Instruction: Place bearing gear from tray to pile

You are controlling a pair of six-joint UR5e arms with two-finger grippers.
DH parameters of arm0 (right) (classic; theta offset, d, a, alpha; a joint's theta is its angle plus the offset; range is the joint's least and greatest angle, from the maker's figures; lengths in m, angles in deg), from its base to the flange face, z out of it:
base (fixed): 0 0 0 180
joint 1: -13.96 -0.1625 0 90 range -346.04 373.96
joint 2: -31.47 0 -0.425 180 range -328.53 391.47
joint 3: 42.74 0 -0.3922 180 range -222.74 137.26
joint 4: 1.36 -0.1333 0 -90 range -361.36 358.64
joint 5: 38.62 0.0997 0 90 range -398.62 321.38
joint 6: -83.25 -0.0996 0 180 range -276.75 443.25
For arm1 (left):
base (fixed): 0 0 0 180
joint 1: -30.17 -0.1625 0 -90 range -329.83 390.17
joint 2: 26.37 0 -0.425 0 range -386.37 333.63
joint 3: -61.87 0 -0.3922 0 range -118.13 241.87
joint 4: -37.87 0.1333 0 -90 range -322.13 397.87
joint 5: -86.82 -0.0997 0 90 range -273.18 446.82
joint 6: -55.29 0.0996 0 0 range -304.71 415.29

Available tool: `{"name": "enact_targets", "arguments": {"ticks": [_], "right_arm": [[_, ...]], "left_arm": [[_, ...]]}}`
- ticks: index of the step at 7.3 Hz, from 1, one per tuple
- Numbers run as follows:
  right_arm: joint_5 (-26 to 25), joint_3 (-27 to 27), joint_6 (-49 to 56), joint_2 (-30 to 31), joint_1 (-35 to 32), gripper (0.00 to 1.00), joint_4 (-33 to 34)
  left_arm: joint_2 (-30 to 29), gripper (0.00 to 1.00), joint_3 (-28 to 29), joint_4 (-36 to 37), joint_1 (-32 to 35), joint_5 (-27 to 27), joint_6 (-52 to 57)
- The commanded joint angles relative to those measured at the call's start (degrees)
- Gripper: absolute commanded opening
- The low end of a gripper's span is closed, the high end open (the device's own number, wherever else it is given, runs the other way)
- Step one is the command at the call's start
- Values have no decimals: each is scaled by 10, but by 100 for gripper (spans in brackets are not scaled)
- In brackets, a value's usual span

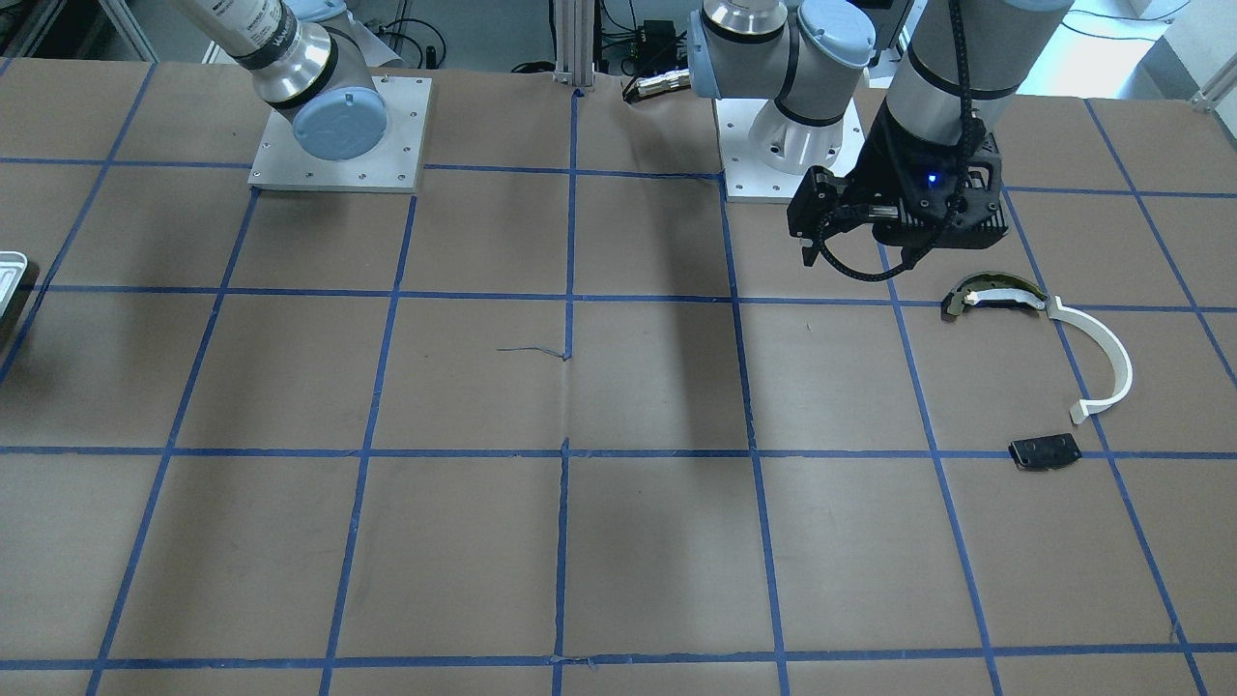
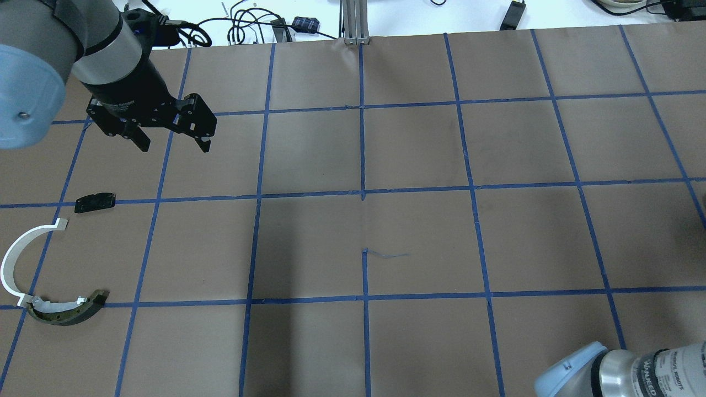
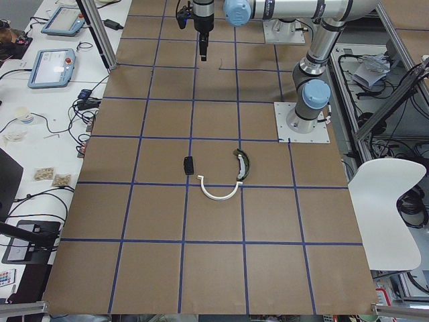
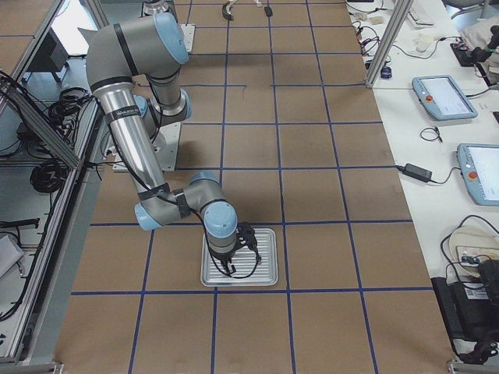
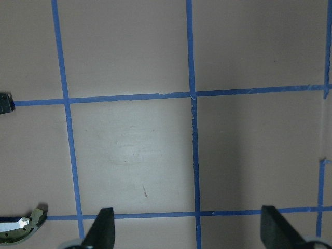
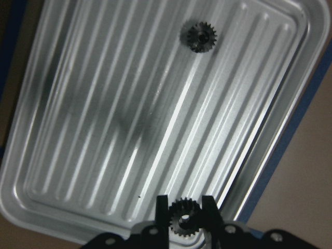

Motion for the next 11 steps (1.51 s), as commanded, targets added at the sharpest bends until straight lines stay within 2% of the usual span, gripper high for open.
{"name": "enact_targets", "arguments": {"ticks": [1,2,3,4,6,8,10,11], "right_arm": [[-8,2,-20,119,-66,7,-109],[-7,0,-74,186,-106,8,-187],[-7,-4,-171,232,-157,8,-236],[-7,-17,-286,261,-226,9,-282],[-4,-57,-504,271,-375,10,-355],[0,-60,-751,243,-550,10,-346],[1,-60,-976,163,-693,10,-255],[4,-60,-1046,117,-751,11,-182]], "left_arm": [[1,100,0,0,0,0,0],[1,100,0,0,0,0,0],[-1,100,0,0,0,0,0],[-2,100,0,0,0,0,0],[0,100,0,0,1,3,-2],[-2,100,0,0,0,1,0],[1,100,0,0,2,3,-1],[1,100,2,3,-1,5,0]]}}
